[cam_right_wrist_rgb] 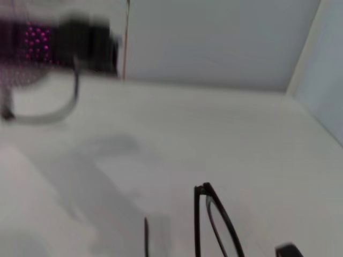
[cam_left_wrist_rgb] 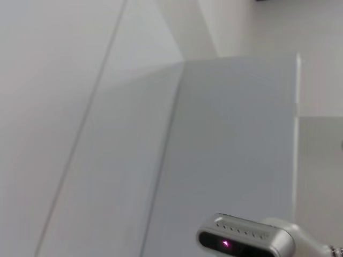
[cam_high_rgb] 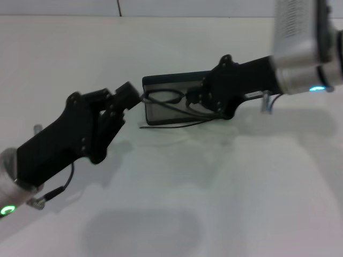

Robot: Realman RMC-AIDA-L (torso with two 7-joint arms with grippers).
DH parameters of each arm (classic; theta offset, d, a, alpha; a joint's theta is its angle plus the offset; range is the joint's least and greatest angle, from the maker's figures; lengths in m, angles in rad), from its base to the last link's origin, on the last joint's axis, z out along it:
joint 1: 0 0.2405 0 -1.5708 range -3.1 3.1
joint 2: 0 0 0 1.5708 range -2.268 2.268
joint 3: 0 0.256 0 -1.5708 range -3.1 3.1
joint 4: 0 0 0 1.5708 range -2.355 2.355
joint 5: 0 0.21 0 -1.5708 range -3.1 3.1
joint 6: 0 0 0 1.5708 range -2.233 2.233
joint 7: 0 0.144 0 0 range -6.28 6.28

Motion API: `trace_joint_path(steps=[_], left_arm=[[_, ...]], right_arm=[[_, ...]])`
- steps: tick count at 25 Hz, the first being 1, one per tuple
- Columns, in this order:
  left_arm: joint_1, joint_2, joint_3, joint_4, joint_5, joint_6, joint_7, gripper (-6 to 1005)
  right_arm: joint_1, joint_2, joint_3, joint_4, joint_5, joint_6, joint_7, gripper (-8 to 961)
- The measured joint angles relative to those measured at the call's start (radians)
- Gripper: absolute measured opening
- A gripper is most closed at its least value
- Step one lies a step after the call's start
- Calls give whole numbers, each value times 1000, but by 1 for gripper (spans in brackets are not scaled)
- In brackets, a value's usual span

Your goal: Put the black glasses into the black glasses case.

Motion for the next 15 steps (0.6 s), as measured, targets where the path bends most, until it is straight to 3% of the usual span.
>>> trace_joint_path(steps=[7,11,15], left_arm=[[24,-2,1,-6,1,5,15,45],[-2,-1,10,-6,72,2,10,45],[-71,9,10,-6,220,14,-19,45]], right_arm=[[36,5,-156,-16,-111,200,69,30],[17,5,-135,-59,-31,236,50,30],[-13,1,-39,-72,205,170,-57,30]])
